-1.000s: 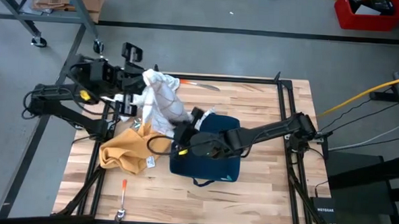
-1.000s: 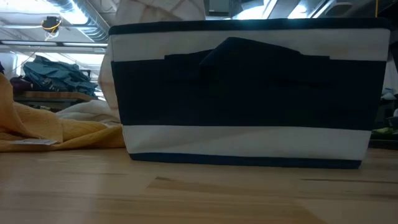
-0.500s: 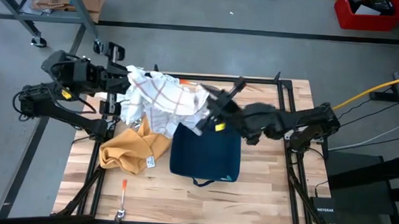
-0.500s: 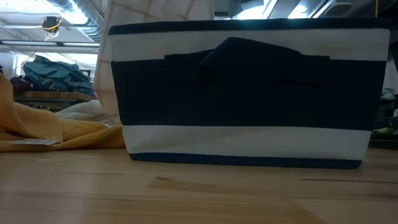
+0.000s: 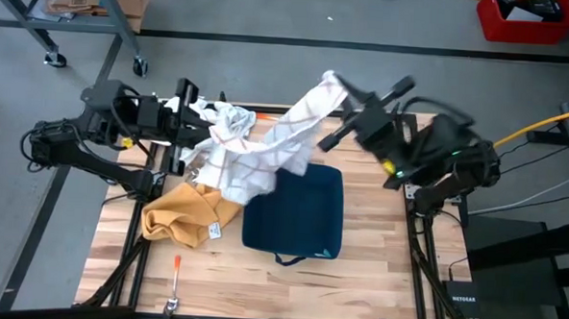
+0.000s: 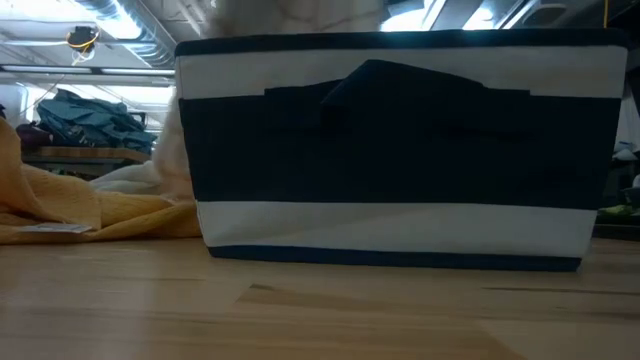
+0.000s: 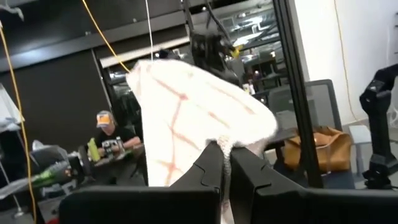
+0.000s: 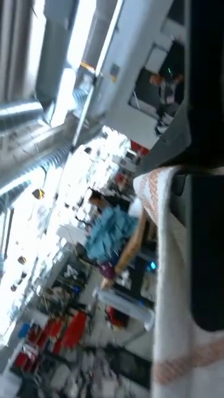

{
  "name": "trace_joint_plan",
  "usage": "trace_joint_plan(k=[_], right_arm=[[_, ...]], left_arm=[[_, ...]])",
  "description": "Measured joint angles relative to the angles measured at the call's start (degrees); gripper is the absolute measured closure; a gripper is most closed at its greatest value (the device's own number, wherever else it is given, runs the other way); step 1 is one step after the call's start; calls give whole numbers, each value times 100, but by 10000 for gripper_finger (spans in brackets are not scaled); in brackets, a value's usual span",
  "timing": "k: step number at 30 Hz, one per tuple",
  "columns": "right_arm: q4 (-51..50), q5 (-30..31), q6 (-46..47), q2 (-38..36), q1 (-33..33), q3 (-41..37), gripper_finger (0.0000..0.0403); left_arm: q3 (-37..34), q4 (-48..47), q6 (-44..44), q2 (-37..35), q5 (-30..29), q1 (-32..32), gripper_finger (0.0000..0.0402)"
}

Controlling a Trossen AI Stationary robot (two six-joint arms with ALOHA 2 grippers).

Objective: Fold towel
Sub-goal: Fold the white-and-brown checkered towel

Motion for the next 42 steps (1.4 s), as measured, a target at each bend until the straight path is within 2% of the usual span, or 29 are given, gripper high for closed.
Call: trace_joint_plan(k=[3,7,12,15,19,22,24,28,32,35,42], right_arm=[[225,-5,-341,-132,0,0,402],[281,-241,-335,-281,2,0,402],[150,-366,163,-323,11,2,403],[-566,-328,892,-319,11,2,403],[-2160,-441,2246,-317,11,2,403],[-3334,-1067,3306,-315,10,0,403],[-3862,-1694,3905,-313,9,0,403],[-4358,-3345,4881,-313,10,0,403],[-4740,-4840,5713,-259,9,0,403],[-5241,-5291,6210,-125,11,0,403],[-6640,-5675,6755,411,9,-2,403]], left_arm=[[0,-52,-65,2,0,0,401],[0,-55,-82,9,11,0,401],[0,162,-572,9,663,0,402],[0,366,-1142,-8,1281,-2,401],[0,413,-1975,-62,1979,-2,402],[0,404,-2603,-63,2420,-4,402],[0,400,-3077,-59,2791,-4,401],[0,349,-3806,-38,3477,-72,402],[0,-74,-3963,-52,3899,-257,402],[0,-839,-3764,-29,3917,-440,401],[0,-2400,-3202,428,3699,-838,402]])
